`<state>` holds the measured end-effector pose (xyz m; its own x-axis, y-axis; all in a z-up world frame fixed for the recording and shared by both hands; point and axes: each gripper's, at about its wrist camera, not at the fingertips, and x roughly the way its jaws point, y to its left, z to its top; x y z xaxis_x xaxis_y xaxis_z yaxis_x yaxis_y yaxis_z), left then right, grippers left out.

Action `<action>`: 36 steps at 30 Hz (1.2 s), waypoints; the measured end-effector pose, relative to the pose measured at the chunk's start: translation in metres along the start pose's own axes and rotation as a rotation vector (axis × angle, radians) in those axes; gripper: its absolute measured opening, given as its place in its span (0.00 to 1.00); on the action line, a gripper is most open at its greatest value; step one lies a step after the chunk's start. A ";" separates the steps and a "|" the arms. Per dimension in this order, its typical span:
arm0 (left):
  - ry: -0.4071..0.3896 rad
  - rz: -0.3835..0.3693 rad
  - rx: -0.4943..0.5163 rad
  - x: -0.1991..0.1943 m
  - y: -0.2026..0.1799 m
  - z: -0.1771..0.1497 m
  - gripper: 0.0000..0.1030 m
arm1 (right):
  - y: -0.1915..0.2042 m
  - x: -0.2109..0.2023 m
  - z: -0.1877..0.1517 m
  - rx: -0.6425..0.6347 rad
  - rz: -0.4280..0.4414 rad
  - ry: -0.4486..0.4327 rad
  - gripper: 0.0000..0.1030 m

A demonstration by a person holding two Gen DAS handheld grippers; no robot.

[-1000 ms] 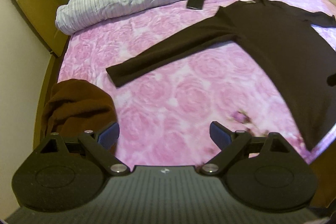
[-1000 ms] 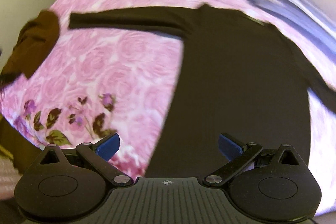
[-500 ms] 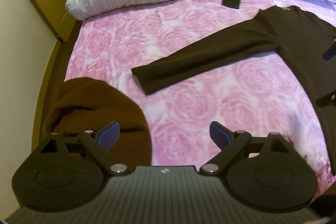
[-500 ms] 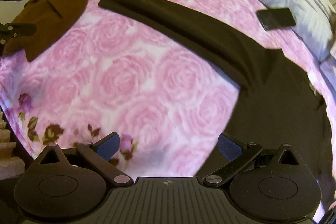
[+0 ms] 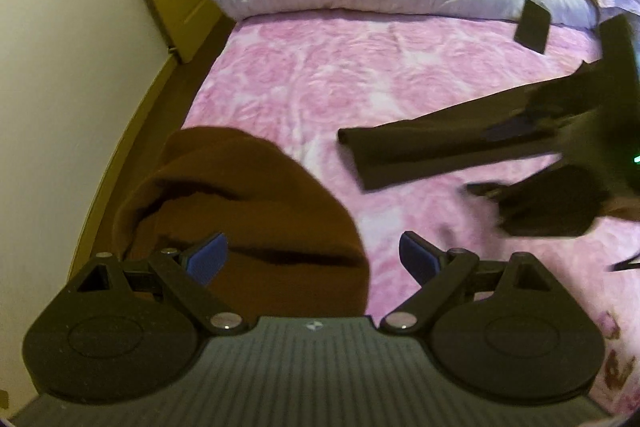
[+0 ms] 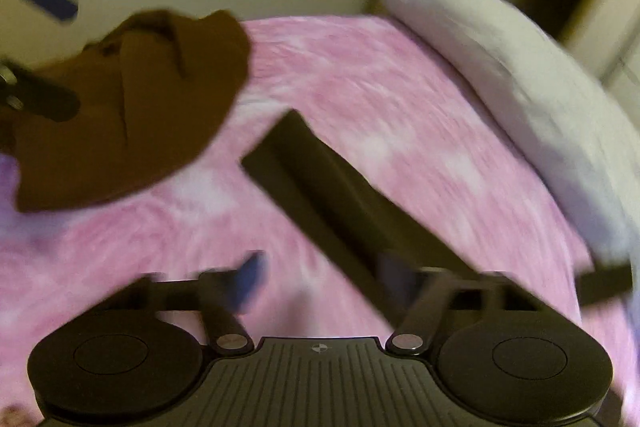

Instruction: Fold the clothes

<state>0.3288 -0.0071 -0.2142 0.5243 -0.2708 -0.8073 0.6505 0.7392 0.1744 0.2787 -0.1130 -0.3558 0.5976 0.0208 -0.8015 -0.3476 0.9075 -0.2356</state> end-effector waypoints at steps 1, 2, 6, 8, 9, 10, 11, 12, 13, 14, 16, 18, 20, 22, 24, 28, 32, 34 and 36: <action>0.003 0.003 -0.006 0.003 0.003 -0.005 0.88 | 0.007 0.013 0.004 -0.035 0.009 -0.014 0.58; 0.006 0.006 -0.015 0.005 0.005 -0.009 0.88 | 0.014 0.025 0.007 -0.072 0.014 -0.030 0.58; 0.021 0.018 -0.058 0.011 0.015 -0.023 0.88 | 0.028 0.059 0.019 -0.160 0.000 -0.055 0.58; 0.027 0.028 -0.071 0.014 0.019 -0.028 0.88 | 0.034 0.075 0.022 -0.215 -0.012 -0.052 0.58; 0.029 0.032 -0.073 0.015 0.020 -0.030 0.88 | 0.036 0.081 0.024 -0.240 -0.019 -0.062 0.58; 0.029 0.035 -0.075 0.015 0.021 -0.031 0.88 | 0.035 0.083 0.026 -0.238 -0.009 -0.067 0.56; 0.029 0.037 -0.077 0.014 0.022 -0.031 0.88 | 0.033 0.084 0.028 -0.229 0.007 -0.069 0.29; 0.028 0.039 -0.078 0.013 0.023 -0.031 0.88 | 0.032 0.085 0.029 -0.219 0.022 -0.071 0.07; 0.023 0.040 -0.074 0.011 0.022 -0.029 0.88 | 0.028 0.082 0.032 -0.192 0.033 -0.079 0.02; 0.015 0.039 -0.067 0.009 0.021 -0.026 0.88 | 0.023 0.078 0.035 -0.159 0.042 -0.088 0.02; -0.007 0.031 -0.043 0.005 0.013 -0.020 0.88 | 0.009 0.059 0.043 -0.069 0.069 -0.142 0.02; -0.030 0.017 -0.015 0.003 0.002 -0.012 0.88 | -0.019 0.025 0.050 0.061 0.090 -0.231 0.02; -0.055 -0.014 0.026 0.004 -0.018 -0.005 0.88 | -0.067 -0.025 0.049 0.243 0.088 -0.338 0.02; -0.075 -0.049 0.066 0.004 -0.040 0.006 0.88 | -0.121 -0.088 0.032 0.420 0.035 -0.453 0.02; -0.091 -0.105 0.113 0.003 -0.072 0.020 0.88 | -0.176 -0.158 -0.006 0.584 -0.081 -0.547 0.02; -0.131 -0.213 0.219 0.001 -0.150 0.046 0.88 | -0.258 -0.263 -0.140 0.845 -0.383 -0.592 0.02; -0.176 -0.266 0.301 -0.005 -0.232 0.057 0.88 | -0.304 -0.293 -0.310 1.146 -0.542 -0.497 0.02; -0.198 -0.280 0.338 -0.008 -0.274 0.057 0.88 | -0.318 -0.280 -0.390 1.290 -0.546 -0.435 0.02; -0.197 -0.285 0.367 -0.005 -0.311 0.054 0.88 | -0.327 -0.255 -0.451 1.375 -0.498 -0.358 0.02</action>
<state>0.1531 -0.2686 -0.2339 0.3685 -0.5673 -0.7364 0.9146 0.3631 0.1779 -0.0856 -0.6044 -0.3222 0.6576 -0.4853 -0.5762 0.7465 0.5225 0.4119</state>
